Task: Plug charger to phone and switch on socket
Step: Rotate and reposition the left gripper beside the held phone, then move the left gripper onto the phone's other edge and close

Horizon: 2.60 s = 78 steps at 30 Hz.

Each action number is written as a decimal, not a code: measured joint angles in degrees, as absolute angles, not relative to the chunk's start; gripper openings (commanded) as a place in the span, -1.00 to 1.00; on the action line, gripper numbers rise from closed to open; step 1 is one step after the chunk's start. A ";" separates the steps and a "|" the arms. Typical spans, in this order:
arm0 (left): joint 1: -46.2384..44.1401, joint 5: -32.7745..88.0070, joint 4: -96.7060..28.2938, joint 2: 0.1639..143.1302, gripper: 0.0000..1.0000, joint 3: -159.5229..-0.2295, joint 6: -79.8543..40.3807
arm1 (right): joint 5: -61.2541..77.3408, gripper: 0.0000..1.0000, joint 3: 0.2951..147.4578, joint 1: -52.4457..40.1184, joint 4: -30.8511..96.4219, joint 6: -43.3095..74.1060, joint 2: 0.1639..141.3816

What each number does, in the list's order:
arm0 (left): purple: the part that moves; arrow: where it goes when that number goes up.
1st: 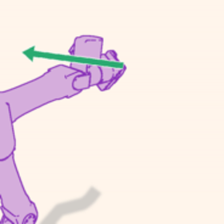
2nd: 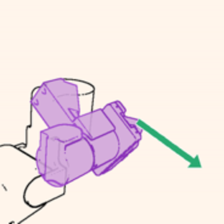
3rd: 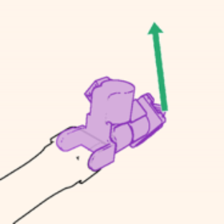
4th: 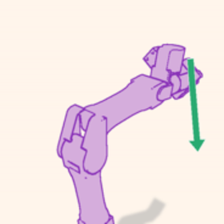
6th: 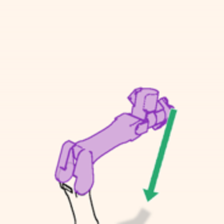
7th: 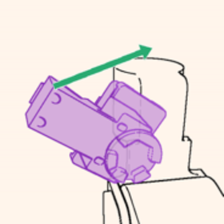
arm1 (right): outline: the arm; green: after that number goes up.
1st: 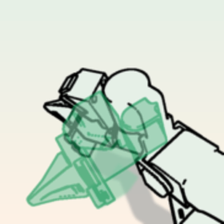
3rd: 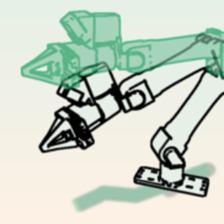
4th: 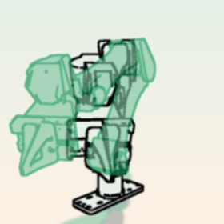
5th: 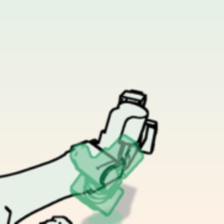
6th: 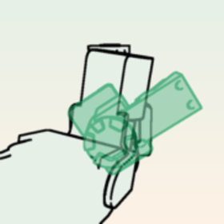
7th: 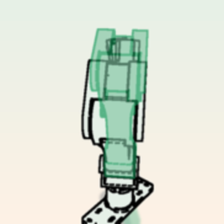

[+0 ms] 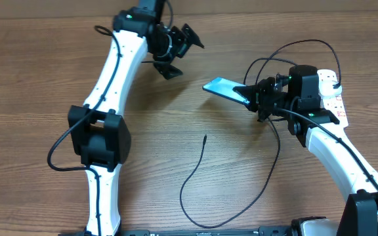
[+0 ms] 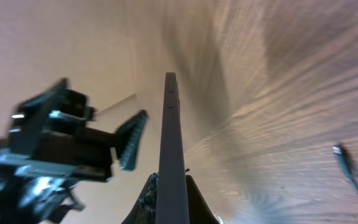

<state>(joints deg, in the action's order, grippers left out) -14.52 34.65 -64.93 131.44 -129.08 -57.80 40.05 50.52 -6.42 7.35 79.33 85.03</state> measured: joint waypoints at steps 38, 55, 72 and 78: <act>-13.69 31.05 -53.52 116.29 1.00 -110.26 -50.59 | 42.19 -0.93 50.52 -6.42 3.49 79.68 85.06; -14.26 42.76 -24.16 116.31 1.00 -94.91 -59.79 | 40.88 -0.93 50.52 -6.42 3.51 77.49 85.06; -9.15 48.73 -18.33 106.85 1.00 -80.86 -63.11 | 40.36 -0.93 50.52 -6.42 3.53 75.29 85.06; -6.85 47.88 -9.93 93.69 1.00 -71.13 -65.58 | 39.99 -0.93 50.52 -6.42 3.49 75.18 85.06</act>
<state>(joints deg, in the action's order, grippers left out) -6.85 47.88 -9.93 93.69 -71.13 -65.58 39.99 50.52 -6.42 3.49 75.18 85.06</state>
